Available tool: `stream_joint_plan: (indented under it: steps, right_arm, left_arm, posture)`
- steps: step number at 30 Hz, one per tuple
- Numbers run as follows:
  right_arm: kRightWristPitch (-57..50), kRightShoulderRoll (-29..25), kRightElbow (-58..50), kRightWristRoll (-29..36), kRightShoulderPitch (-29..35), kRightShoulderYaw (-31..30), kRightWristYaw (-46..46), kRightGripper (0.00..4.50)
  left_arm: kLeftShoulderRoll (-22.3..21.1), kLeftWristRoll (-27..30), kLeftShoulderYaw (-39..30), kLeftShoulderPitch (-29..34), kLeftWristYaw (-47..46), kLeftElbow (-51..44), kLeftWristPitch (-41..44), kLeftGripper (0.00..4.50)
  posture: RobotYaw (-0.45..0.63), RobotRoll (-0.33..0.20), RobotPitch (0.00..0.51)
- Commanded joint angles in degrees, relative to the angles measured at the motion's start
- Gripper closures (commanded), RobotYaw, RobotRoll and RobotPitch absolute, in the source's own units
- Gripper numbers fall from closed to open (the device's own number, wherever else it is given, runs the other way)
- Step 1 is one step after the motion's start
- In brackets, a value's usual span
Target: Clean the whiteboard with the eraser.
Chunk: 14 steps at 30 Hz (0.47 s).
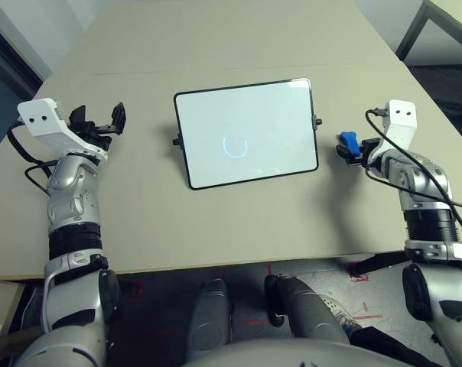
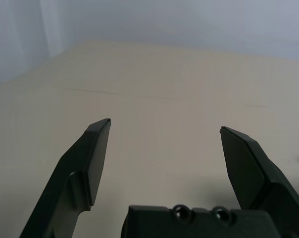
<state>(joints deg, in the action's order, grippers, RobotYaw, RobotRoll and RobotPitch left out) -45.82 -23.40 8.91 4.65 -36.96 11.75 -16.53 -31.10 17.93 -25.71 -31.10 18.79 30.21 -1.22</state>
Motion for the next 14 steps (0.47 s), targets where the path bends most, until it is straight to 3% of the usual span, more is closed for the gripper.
stream_joint_plan:
  steps: [1,7,14]
  right_arm:
    - [12.93,-1.52,2.96,0.66,-0.82,4.09,1.91,0.02]
    - [38.07,-3.19,22.94,-0.04,1.18,6.46,3.53,0.02]
    - [53.89,-2.61,40.32,1.85,0.31,7.31,3.27,0.02]
  left_arm:
    - [-1.51,-0.84,-0.5,-0.37,-1.1,0.6,-2.07,0.0]
    - [-3.67,-2.21,-0.49,0.39,-1.91,4.5,-6.5,0.0]
    - [-4.74,-3.66,-2.56,3.37,-6.46,9.55,-12.83,0.0]
  posture:
    - [0.03,0.0,0.126]
    - [0.06,0.0,0.116]
    - [0.08,0.0,0.097]
